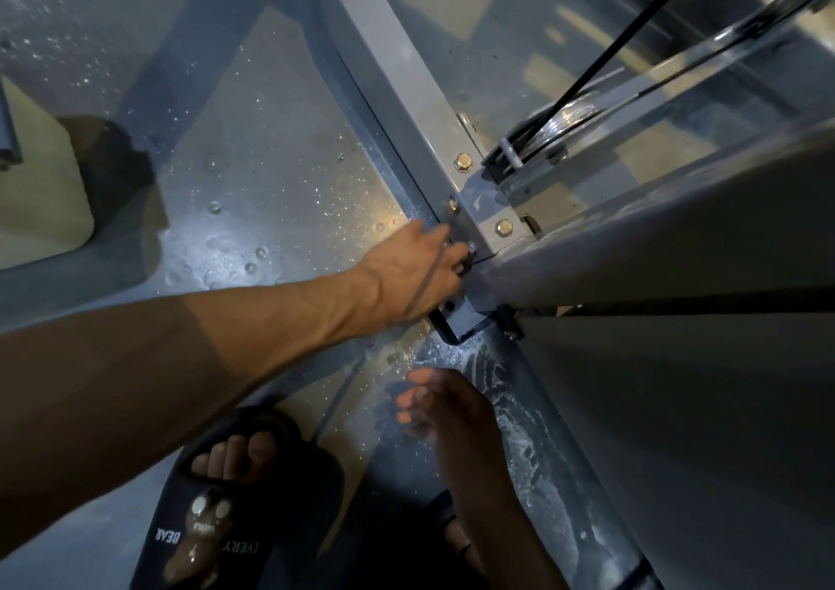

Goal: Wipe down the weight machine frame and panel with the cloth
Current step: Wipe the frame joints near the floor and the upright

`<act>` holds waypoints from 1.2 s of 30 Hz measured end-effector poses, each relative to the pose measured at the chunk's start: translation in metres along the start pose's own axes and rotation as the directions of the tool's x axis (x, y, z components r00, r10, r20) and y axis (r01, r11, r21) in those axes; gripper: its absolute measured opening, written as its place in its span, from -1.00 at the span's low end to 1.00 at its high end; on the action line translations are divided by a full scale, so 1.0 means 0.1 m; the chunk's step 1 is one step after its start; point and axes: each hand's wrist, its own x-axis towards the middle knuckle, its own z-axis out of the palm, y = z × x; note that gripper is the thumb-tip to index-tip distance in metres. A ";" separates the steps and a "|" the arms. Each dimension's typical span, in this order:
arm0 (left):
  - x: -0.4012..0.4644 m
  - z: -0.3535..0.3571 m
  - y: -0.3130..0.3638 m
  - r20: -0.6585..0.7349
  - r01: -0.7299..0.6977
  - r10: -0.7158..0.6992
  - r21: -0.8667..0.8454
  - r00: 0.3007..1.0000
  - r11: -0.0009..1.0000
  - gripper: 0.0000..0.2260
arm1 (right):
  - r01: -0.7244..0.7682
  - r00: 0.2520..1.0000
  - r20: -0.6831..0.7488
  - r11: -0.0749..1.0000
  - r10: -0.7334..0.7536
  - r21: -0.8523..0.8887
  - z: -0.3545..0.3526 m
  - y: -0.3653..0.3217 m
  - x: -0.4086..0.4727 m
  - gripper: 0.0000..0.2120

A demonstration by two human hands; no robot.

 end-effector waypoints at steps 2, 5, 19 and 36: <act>-0.03 0.00 -0.12 0.007 0.088 -0.088 -0.048 0.996 0.995 -0.68 | -0.006 1.000 -0.013 1.000 0.006 0.013 -0.03 0.03 -0.02 -0.71; -0.10 0.03 -0.30 -0.030 0.253 -0.267 -0.236 0.963 0.938 -0.73 | -0.013 1.000 -0.007 1.000 0.013 0.020 -0.02 0.05 -0.04 -0.72; -0.15 -0.09 -0.47 0.030 0.289 -0.315 -0.487 0.949 0.824 -0.81 | -0.009 0.999 -0.041 1.000 0.010 0.021 -0.10 0.09 0.01 -0.80; -0.22 0.19 0.03 0.119 0.234 -0.511 -0.958 0.851 0.167 -0.92 | -0.012 0.993 -0.116 0.998 0.020 0.066 0.03 -0.33 0.53 -0.74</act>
